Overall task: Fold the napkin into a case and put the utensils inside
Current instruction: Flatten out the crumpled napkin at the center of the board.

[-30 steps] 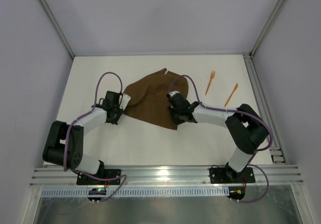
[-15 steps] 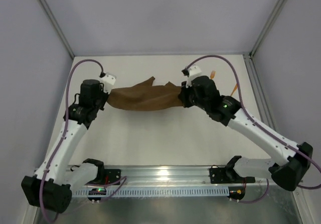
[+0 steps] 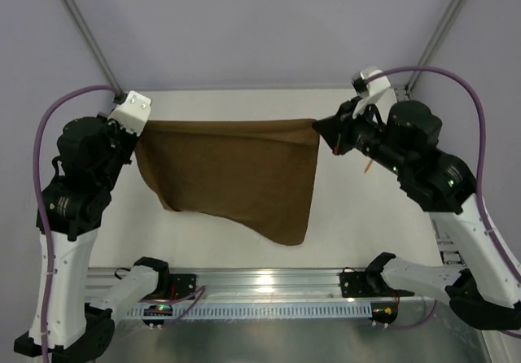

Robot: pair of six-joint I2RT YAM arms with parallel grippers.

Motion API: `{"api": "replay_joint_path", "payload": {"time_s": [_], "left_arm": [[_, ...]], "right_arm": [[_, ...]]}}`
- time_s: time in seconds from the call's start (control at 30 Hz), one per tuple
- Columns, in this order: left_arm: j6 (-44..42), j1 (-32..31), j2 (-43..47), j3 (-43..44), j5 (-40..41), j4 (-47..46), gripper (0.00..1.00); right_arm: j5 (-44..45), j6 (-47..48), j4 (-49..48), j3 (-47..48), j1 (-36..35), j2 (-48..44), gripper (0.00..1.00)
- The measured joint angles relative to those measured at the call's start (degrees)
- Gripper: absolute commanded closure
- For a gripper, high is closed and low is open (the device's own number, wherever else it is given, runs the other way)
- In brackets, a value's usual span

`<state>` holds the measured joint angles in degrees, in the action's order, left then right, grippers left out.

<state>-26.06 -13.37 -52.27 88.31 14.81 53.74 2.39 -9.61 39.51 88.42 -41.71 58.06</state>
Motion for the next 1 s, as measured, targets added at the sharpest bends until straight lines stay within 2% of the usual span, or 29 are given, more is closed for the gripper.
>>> {"api": "replay_joint_path", "payload": {"time_s": [0.13, 0.23, 0.4, 0.5, 0.6, 0.7, 0.8, 0.9, 1.0], "left_arm": [[-1.38, 0.07, -7.1, 1.27, 4.04, -2.71, 1.0], [-1.86, 0.63, -17.84, 4.74, 6.88, -6.38, 1.0], [-1.6, 3.41, -37.94, 19.82, 9.57, -9.64, 1.0], [-1.66, 4.87, -43.1, 27.26, 9.57, -11.41, 1.0], [-2.01, 5.09, -42.38, 29.46, 8.87, -13.14, 1.0], [-2.99, 5.01, -38.86, 27.74, 7.52, -15.61, 1.0], [-4.63, 4.74, -33.83, 20.76, 7.32, -19.41, 1.0], [-7.45, 4.7, -29.31, 9.75, 7.41, -25.18, 1.0], [-9.9, 4.7, -26.77, -3.17, 6.51, -29.9, 1.0]], "right_arm": [[-8.48, 0.7, -1.46, 7.04, 11.3, 11.02, 0.97], [-11.89, 0.68, -2.67, 17.73, 18.05, 24.85, 0.97], [-14.01, -0.55, -2.01, 41.42, 22.93, 47.36, 0.97], [-15.69, -2.01, -2.14, 46.97, 24.06, 51.71, 0.97], [-17.38, -2.78, -2.56, 46.93, 24.59, 50.45, 0.97], [-18.21, -2.6, -4.13, 43.71, 24.96, 46.03, 0.97], [-19.19, -2.23, -5.73, 37.18, 24.94, 39.6, 0.97], [-21.03, -1.7, -8.85, 26.69, 24.94, 32.17, 0.97], [-22.23, -1.09, -13.86, 10.84, 24.96, 25.09, 0.97]]}}
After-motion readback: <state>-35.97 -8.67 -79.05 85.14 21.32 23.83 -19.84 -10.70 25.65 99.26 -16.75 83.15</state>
